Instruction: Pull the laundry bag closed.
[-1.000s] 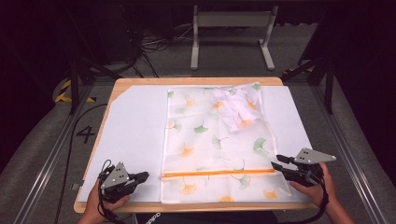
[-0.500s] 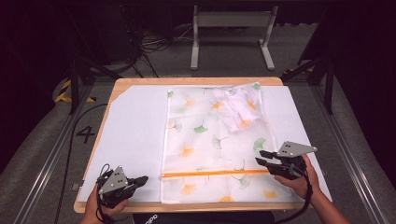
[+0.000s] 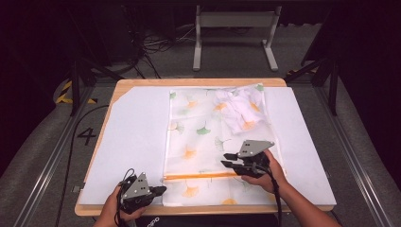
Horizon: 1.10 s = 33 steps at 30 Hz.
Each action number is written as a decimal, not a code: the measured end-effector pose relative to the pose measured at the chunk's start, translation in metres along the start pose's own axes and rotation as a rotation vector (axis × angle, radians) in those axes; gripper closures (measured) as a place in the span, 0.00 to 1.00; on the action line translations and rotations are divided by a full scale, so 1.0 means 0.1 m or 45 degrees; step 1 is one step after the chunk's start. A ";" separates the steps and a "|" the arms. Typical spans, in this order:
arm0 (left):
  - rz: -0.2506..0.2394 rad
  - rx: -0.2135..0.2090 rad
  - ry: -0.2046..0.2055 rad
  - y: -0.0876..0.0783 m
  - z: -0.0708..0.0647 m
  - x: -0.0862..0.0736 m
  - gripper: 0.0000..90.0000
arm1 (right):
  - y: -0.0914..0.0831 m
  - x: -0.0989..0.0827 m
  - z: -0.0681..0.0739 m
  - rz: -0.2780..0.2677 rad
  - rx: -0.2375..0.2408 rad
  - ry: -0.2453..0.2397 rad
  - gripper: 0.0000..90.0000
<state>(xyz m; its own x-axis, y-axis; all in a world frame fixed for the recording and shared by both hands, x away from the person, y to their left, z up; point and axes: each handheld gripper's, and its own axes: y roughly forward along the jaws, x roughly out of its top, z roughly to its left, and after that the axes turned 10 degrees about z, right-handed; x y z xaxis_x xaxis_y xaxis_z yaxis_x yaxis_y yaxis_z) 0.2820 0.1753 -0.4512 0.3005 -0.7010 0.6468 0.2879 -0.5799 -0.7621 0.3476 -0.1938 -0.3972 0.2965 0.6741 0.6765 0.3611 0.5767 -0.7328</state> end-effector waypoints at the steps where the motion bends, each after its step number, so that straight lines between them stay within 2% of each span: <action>1: 0.003 0.004 -0.002 0.01 0.00 0.00 1.00 | 0.04 0.04 0.03 0.001 0.011 -0.012 0.80; 6: 0.019 -0.002 -0.003 0.05 0.00 0.00 1.00 | 0.19 0.21 0.13 0.002 0.050 -0.060 0.80; 7: 0.037 0.004 0.003 0.08 0.00 0.00 1.00 | 0.28 0.31 0.18 0.003 0.074 -0.087 0.80; 12: 0.029 0.005 -0.005 0.10 0.03 0.00 1.00 | 0.49 0.50 0.32 0.024 0.118 -0.150 0.78; 13: 0.029 0.005 -0.005 0.10 0.03 0.00 1.00 | 0.49 0.50 0.32 0.024 0.118 -0.150 0.78; 14: 0.031 0.005 -0.009 0.10 0.03 -0.01 1.00 | 0.58 0.57 0.38 0.040 0.144 -0.167 0.77; 22: 0.020 0.003 -0.015 0.08 0.03 -0.04 1.00 | 0.91 0.83 0.59 0.080 0.228 -0.246 0.74; 28: 0.015 -0.001 -0.028 0.08 0.03 -0.06 1.00 | 1.14 1.00 0.74 0.129 0.268 -0.309 0.73; 33: 0.014 0.007 -0.024 0.08 0.02 -0.06 1.00 | 1.33 1.09 0.83 0.184 0.299 -0.337 0.72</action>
<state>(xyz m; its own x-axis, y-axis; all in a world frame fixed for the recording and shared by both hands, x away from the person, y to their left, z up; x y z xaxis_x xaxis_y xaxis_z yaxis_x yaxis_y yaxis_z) 0.2840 0.1755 -0.4615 0.3209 -0.6991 0.6390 0.2895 -0.5700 -0.7689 0.3543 -0.0055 -0.4267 0.0802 0.8343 0.5454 0.1107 0.5363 -0.8367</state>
